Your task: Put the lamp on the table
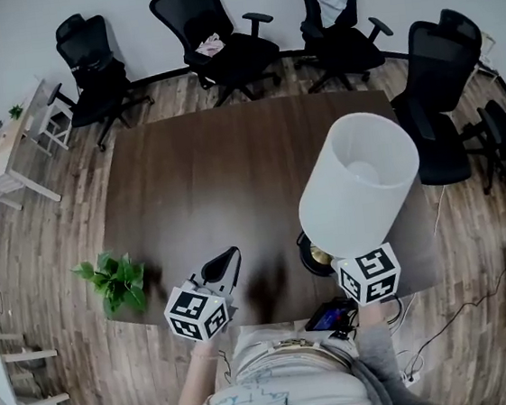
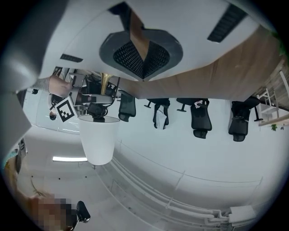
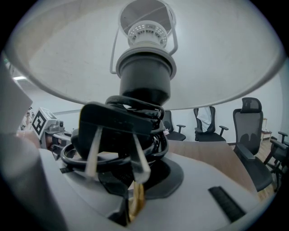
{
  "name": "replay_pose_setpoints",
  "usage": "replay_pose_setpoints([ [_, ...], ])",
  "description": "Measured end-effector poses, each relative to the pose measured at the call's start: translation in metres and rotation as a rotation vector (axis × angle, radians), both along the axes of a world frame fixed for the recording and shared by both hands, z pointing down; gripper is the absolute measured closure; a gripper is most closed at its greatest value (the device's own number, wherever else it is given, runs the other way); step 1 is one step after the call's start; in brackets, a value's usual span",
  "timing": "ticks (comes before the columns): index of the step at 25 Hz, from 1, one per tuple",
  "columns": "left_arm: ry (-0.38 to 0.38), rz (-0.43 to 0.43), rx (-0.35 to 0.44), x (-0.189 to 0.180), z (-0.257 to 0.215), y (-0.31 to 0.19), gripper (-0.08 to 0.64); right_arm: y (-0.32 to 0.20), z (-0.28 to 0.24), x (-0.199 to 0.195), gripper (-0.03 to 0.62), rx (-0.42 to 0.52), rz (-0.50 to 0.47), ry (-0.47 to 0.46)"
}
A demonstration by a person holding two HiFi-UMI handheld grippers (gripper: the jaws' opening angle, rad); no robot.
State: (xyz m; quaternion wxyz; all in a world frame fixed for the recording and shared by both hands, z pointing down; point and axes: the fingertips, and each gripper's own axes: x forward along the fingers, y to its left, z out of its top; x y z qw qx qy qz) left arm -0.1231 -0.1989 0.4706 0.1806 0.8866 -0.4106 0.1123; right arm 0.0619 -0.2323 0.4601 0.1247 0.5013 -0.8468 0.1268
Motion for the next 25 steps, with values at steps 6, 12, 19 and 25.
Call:
replay_pose_setpoints([
  [6,0.014,0.04,-0.015,-0.017,0.005,-0.006,0.549,-0.003,0.011,-0.024,0.56,-0.018,0.024,0.004],
  [12,0.031,0.053,-0.011,-0.023,0.006,-0.012,0.549,-0.01,0.02,-0.035,0.56,-0.03,0.03,0.006],
  [19,0.049,0.058,-0.024,-0.029,0.009,-0.014,0.549,-0.016,0.026,-0.049,0.56,-0.043,0.008,0.012],
  [25,0.056,0.056,-0.03,-0.033,0.014,-0.017,0.549,-0.022,0.034,-0.059,0.56,-0.055,-0.011,0.021],
])
